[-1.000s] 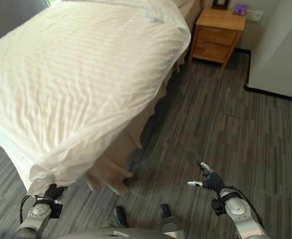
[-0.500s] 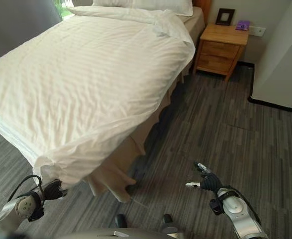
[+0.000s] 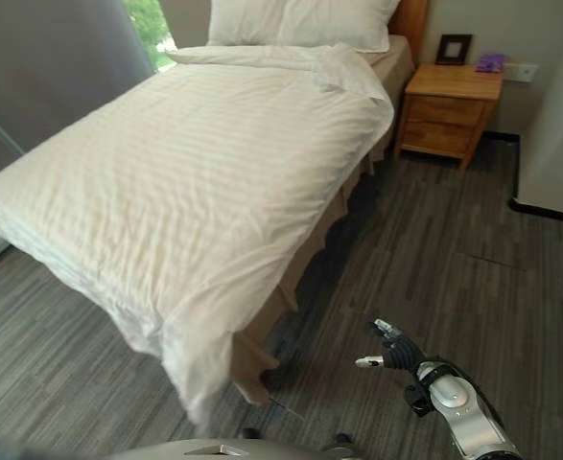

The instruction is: Making the bed.

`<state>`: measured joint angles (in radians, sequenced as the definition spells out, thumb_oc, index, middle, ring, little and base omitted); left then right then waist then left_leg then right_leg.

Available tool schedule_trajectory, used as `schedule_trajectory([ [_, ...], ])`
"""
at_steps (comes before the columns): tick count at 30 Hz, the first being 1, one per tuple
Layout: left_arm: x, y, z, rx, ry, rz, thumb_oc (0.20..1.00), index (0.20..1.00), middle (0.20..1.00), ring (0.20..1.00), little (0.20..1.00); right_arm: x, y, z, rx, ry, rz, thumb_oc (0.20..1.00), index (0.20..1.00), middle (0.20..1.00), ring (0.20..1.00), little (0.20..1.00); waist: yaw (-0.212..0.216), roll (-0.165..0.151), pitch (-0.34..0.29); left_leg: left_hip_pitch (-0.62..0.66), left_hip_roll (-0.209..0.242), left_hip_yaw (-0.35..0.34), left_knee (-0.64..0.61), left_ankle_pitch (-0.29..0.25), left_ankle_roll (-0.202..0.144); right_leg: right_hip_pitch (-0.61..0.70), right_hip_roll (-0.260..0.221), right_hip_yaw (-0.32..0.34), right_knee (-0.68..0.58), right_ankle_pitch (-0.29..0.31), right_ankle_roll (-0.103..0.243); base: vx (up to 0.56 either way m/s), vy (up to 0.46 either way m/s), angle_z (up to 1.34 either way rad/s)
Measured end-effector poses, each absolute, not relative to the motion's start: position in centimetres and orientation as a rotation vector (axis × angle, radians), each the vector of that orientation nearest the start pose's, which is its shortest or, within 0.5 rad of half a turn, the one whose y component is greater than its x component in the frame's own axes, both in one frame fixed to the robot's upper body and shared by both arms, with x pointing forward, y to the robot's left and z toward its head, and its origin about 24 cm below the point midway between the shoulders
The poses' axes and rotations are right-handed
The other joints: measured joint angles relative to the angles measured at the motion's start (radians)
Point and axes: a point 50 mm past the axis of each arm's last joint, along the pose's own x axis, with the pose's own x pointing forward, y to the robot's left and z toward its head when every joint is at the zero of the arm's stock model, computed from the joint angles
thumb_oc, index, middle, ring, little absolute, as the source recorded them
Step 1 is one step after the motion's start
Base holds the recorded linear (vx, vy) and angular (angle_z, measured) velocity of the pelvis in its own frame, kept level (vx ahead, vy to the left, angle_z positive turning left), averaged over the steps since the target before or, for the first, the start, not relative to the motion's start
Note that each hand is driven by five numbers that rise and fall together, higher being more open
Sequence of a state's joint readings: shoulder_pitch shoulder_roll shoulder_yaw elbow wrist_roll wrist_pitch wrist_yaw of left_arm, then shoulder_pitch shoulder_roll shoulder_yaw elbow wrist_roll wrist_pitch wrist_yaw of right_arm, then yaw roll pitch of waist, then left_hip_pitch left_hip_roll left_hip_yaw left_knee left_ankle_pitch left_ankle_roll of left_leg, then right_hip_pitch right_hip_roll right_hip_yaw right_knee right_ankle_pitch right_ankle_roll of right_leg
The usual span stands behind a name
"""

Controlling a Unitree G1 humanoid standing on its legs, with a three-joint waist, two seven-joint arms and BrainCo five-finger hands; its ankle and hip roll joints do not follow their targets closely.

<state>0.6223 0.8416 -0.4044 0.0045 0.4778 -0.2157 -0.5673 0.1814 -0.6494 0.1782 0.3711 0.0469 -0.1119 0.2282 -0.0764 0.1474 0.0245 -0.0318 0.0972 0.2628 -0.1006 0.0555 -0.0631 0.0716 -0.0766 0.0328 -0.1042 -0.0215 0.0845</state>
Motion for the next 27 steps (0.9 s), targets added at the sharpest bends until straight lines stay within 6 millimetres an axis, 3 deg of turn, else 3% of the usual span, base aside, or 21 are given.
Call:
schedule_trajectory([
  [1, 5.2, 22.4, -3.5, 0.921, 0.726, -1.239, 1.000, 1.000, 1.000, 1.000, 1.000, 17.6, -27.6, -4.0, -0.550, 0.564, 0.302, 1.000, 1.000, 1.000, 1.000, 1.000, 0.000, -0.001, 0.001, -0.001, 0.001, 0.000, 0.000, 0.000, 0.000, -0.001, 0.000, -0.009, 0.000, 0.000, -0.001, 0.01, -0.024, 0.19],
  [2, 5.4, 22.4, -3.3, 0.923, 0.719, -1.235, 1.000, 1.000, 1.000, 1.000, 1.000, 17.6, -27.6, -4.0, -0.550, 0.565, 0.303, 1.000, 1.000, 1.000, 1.000, 1.000, 0.000, -0.002, 0.001, -0.001, 0.001, 0.000, 0.000, 0.000, 0.000, -0.001, -0.001, -0.009, 0.000, 0.000, -0.001, 0.01, -0.029, 0.12],
  [3, 7.3, 23.1, -0.1, 0.933, 0.637, -1.174, 1.000, 1.000, 1.000, 1.000, 1.000, 17.1, -27.6, -4.3, -0.545, 0.580, 0.311, 1.000, 1.000, 1.000, 1.000, 1.000, 0.002, -0.008, -0.001, 0.000, 0.000, 0.000, 0.000, 0.000, 0.000, 0.002, -0.002, -0.012, 0.001, 0.001, -0.002, 0.00, 0.000, 0.00],
  [5, 8.5, 24.4, 1.5, 0.940, 0.629, -1.110, 1.000, 1.000, 1.000, 1.000, 1.000, 17.0, -27.6, -4.3, -0.543, 0.586, 0.317, 1.000, 1.000, 1.000, 1.000, 1.000, 0.001, -0.009, 0.000, 0.001, -0.002, 0.001, 0.000, 0.003, 0.004, 0.003, -0.004, -0.010, 0.000, 0.002, -0.001, -0.01, -0.008, -0.02],
  [6, 8.8, 25.4, 2.3, 0.970, 0.642, -1.081, 1.000, 1.000, 1.000, 1.000, 1.000, 17.0, -27.6, -4.4, -0.541, 0.589, 0.322, 1.000, 1.000, 1.000, 1.000, 1.000, 0.003, -0.011, -0.001, 0.000, -0.002, 0.000, 0.000, 0.008, 0.010, 0.007, -0.004, -0.012, 0.002, 0.002, 0.000, 0.00, 0.000, 0.00],
  [8, 10.9, 28.6, 6.3, 1.046, 0.619, -0.885, 1.000, 1.000, 1.000, 1.000, 1.000, 16.5, -27.9, -4.5, -0.535, 0.609, 0.313, 1.000, 1.000, 1.000, 1.000, 1.000, 0.004, -0.024, 0.001, 0.002, -0.005, -0.002, 0.000, 0.019, 0.016, 0.009, -0.006, -0.018, 0.005, 0.010, 0.004, -0.01, -0.011, 0.05],
  [10, 12.6, 30.1, 8.2, 0.713, 0.465, -0.628, 1.000, 1.000, 1.000, 1.000, 1.000, 16.4, -28.1, -4.2, -0.510, 0.600, 0.299, 1.000, 1.000, 1.000, 1.000, 1.000, -0.003, -0.029, 0.005, 0.005, -0.014, -0.016, 0.002, 0.023, 0.020, 0.020, -0.011, -0.030, 0.006, 0.009, 0.011, -0.04, -0.030, 0.22],
  [12, 16.6, 31.0, 6.9, 0.068, -0.001, -0.113, 1.000, 1.000, 1.000, 1.000, 1.000, 16.9, -27.8, -3.7, -0.467, 0.553, 0.261, 1.000, 1.000, 1.000, 1.000, 1.000, 0.008, -0.026, 0.004, 0.003, -0.022, -0.044, 0.006, 0.028, 0.026, 0.034, -0.017, -0.060, 0.005, 0.005, 0.016, -0.04, -0.025, 0.42],
  [14, 18.0, 29.0, 3.9, -0.270, -0.069, 0.077, 1.000, 1.000, 1.000, 1.000, 1.000, 18.4, -26.3, -3.4, -0.431, 0.480, 0.256, 1.000, 1.000, 1.000, 1.000, 1.000, 0.026, -0.065, 0.006, -0.004, -0.018, -0.058, 0.006, 0.027, 0.020, 0.029, -0.010, -0.075, 0.004, -0.003, 0.013, -0.02, -0.009, 0.21],
  [17, 17.9, 25.5, 0.8, -0.453, 0.002, 0.166, 1.000, 1.000, 1.000, 1.000, 1.000, 20.6, -24.2, -1.5, -0.387, 0.340, 0.266, 1.000, 1.000, 1.000, 1.000, 1.000, 0.030, -0.102, 0.021, -0.019, -0.014, -0.071, 0.001, 0.033, 0.018, 0.027, -0.005, -0.084, 0.005, -0.003, 0.011, 0.00, -0.001, 0.10],
  [19, 18.3, 24.4, 0.4, -0.502, 0.023, 0.161, 1.000, 1.000, 1.000, 1.000, 1.000, 22.9, -22.3, -0.2, -0.340, 0.251, 0.292, 1.000, 1.000, 1.000, 1.000, 1.000, 0.033, -0.131, 0.037, -0.024, -0.011, -0.078, 0.002, 0.039, 0.019, 0.022, 0.000, -0.089, 0.005, 0.002, 0.003, -0.01, 0.003, 0.07],
  [20, 18.9, 23.5, 0.5, -0.535, 0.023, 0.155, 1.000, 1.000, 1.000, 1.000, 1.000, 24.6, -19.8, 1.1, -0.287, 0.173, 0.349, 1.000, 1.000, 1.000, 1.000, 1.000, 0.055, -0.139, 0.038, -0.027, -0.012, -0.079, 0.001, 0.039, 0.019, 0.022, -0.001, -0.091, 0.003, 0.003, 0.003, -0.02, 0.000, 0.05],
  [22, 19.2, 23.0, 0.6, -0.543, 0.017, 0.138, 1.000, 1.000, 1.000, 1.000, 1.000, 26.1, -17.1, 2.8, -0.248, 0.087, 0.440, 1.000, 1.000, 1.000, 1.000, 1.000, 0.066, -0.136, 0.040, -0.030, -0.016, -0.084, 0.001, 0.039, 0.019, 0.020, -0.004, -0.096, 0.000, 0.003, 0.004, -0.02, -0.004, 0.11],
  [23, 19.5, 23.0, 1.0, -0.540, 0.000, 0.134, 1.000, 1.000, 1.000, 1.000, 1.000, 26.8, -15.4, 4.0, -0.191, 0.024, 0.481, 1.000, 1.000, 1.000, 1.000, 1.000, 0.093, -0.129, 0.049, -0.032, -0.018, -0.087, 0.001, 0.040, 0.019, 0.022, -0.006, -0.104, 0.000, 0.002, 0.005, -0.01, -0.004, 0.11],
  [25, 19.8, 23.0, 1.4, -0.536, -0.018, 0.134, 1.000, 1.000, 1.000, 1.000, 1.000, 27.3, -13.3, 4.4, -0.133, 0.004, 0.543, 1.000, 1.000, 1.000, 1.000, 1.000, 0.117, -0.119, 0.057, -0.036, -0.020, -0.091, 0.004, 0.042, 0.022, 0.022, -0.006, -0.110, 0.002, 0.003, 0.005, -0.04, -0.006, 0.16],
  [26, 19.7, 23.2, 1.4, -0.530, -0.019, 0.139, 1.000, 1.000, 1.000, 1.000, 1.000, 27.2, -13.1, 4.4, -0.116, 0.005, 0.551, 0.771, 0.771, 0.771, 0.771, 0.771, 0.126, -0.116, 0.057, -0.036, -0.021, -0.097, 0.006, 0.043, 0.024, 0.023, -0.007, -0.116, 0.003, 0.001, 0.005, -0.08, -0.018, 0.16],
  [27, 19.6, 23.4, 1.5, -0.537, -0.021, 0.152, 1.000, 1.000, 1.000, 1.000, 1.000, 27.2, -12.0, 4.2, -0.081, 0.011, 0.572, 0.235, 0.235, 0.235, 0.235, 0.235, 0.147, -0.114, 0.061, -0.037, -0.023, -0.107, 0.001, 0.044, 0.025, 0.027, -0.007, -0.125, 0.003, 0.000, 0.006, -0.08, -0.019, 0.14],
])
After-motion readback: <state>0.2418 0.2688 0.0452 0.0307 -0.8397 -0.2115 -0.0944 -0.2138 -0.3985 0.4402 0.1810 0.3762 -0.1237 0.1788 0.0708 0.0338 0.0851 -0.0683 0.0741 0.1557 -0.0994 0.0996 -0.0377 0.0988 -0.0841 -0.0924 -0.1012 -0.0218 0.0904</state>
